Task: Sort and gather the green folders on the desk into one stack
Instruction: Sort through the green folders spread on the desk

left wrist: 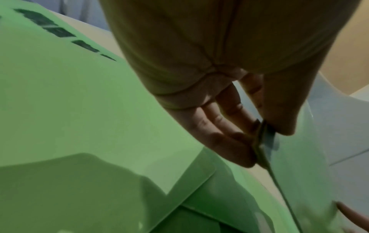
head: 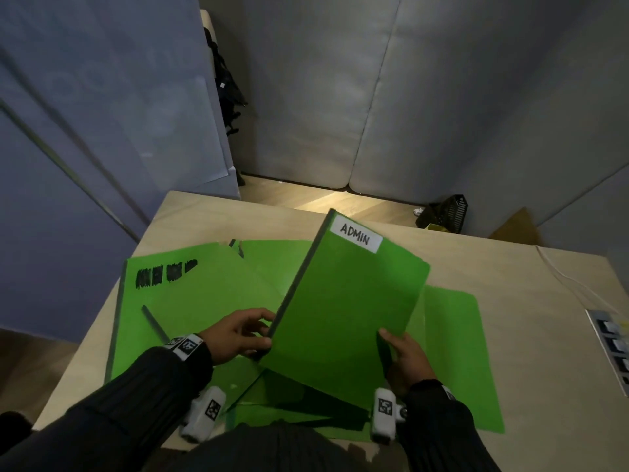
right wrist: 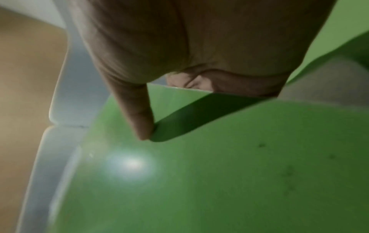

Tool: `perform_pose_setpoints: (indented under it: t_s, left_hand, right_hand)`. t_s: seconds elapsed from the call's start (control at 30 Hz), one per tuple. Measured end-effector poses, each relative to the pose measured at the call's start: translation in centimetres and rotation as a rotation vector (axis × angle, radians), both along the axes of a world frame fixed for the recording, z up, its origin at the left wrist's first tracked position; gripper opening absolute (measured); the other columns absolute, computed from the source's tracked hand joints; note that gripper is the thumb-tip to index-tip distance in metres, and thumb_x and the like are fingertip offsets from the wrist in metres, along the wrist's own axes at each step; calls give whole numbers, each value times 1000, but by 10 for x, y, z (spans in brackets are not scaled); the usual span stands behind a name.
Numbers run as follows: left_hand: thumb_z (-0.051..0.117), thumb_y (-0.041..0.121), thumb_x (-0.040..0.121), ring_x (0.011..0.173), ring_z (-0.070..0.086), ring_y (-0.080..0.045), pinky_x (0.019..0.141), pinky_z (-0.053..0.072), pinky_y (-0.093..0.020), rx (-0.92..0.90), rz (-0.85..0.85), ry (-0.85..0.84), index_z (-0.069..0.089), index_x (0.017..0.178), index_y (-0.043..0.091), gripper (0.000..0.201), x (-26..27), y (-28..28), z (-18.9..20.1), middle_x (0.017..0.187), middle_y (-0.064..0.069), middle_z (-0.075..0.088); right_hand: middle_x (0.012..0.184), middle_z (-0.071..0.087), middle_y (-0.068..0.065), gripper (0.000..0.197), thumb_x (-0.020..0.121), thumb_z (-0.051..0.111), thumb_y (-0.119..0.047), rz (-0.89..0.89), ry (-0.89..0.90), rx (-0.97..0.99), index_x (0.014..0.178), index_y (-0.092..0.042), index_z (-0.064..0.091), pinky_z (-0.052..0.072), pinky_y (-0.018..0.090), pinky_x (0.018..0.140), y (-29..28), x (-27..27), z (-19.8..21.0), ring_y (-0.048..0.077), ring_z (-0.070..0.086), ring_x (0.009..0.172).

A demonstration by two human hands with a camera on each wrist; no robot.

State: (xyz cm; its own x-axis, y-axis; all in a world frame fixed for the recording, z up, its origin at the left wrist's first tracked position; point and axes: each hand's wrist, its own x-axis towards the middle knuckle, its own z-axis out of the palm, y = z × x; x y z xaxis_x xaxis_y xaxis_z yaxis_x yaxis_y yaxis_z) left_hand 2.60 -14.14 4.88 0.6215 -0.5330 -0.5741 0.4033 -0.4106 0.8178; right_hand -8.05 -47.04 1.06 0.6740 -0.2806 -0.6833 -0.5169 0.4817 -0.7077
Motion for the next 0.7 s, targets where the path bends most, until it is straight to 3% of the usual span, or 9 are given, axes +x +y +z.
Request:
perform_pose_setpoints:
  t_s: [0.07, 0.13, 0.2, 0.3, 0.37, 0.43, 0.53, 0.63, 0.7]
  left_hand:
    - [71, 16, 86, 77, 70, -16, 69, 55, -30, 67, 56, -29, 65, 109, 18, 24, -4, 14, -7, 90, -6, 72]
    - [71, 23, 89, 75, 69, -21, 66, 51, -34, 217, 260, -88, 67, 102, 19, 15, -7, 35, -21, 89, -8, 75]
    - [71, 24, 89, 88, 67, -27, 75, 52, -36, 448, 471, -150, 64, 109, 14, 23, -10, 64, -38, 108, -15, 72]
    - [77, 25, 84, 95, 61, -34, 87, 54, -46, 700, 582, -153, 54, 129, 9, 54, -18, 101, -50, 128, -23, 60]
    - [76, 16, 85, 94, 58, -34, 74, 53, -42, 631, 711, -29, 42, 140, 7, 65, -18, 115, -56, 137, -27, 53]
    - [76, 10, 84, 104, 60, -39, 84, 54, -46, 494, 804, 64, 32, 145, 12, 76, -13, 124, -68, 140, -27, 51]
    - [82, 17, 75, 98, 67, -42, 88, 57, -56, 484, 884, 126, 33, 145, 20, 85, -3, 126, -92, 126, -27, 62]
    - [80, 14, 80, 88, 68, -38, 84, 59, -51, 480, 824, 92, 63, 118, -2, 45, -1, 102, -68, 105, -25, 71]
    - [76, 11, 84, 89, 68, -36, 91, 56, -50, 463, 781, 60, 72, 95, 1, 16, 0, 94, -59, 98, -21, 72]
  right_hand:
    - [95, 75, 12, 48, 61, 91, -25, -12, -62, 14, 95, -6, 64, 59, 36, 67, 7, 1, 10, 25, 70, 90]
    - [101, 72, 11, 14, 87, 68, -4, -23, -41, -46, 100, -8, 62, 54, 42, 80, 14, 2, 16, 27, 66, 96]
    - [111, 69, 10, 20, 91, 57, 4, -34, -19, -76, 101, -11, 63, 41, 46, 100, 15, 1, 16, 27, 62, 104]
    - [126, 59, 3, 28, 92, 55, 4, -48, 43, -116, 116, -9, 61, 26, 51, 115, 16, -2, 16, 29, 53, 117]
    - [113, 51, -1, 27, 94, 53, 1, -56, 75, -183, 120, -2, 59, 20, 53, 117, 12, -6, 12, 26, 42, 123]
    - [99, 52, -5, 14, 94, 51, -1, -10, 89, -240, 101, 1, 64, 21, 55, 116, 14, -9, 14, 25, 40, 119]
    - [92, 61, 3, 23, 88, 60, -4, 66, 115, -308, 109, 6, 62, 37, 57, 106, 19, -12, 13, 32, 55, 106]
    - [92, 67, 16, 30, 87, 66, -7, 87, 113, -307, 114, 6, 61, 53, 49, 80, 22, -11, 17, 30, 65, 81]
    - [96, 65, 12, 17, 93, 59, -3, 88, 107, -310, 108, 4, 62, 46, 53, 95, 22, -12, 18, 22, 59, 84]
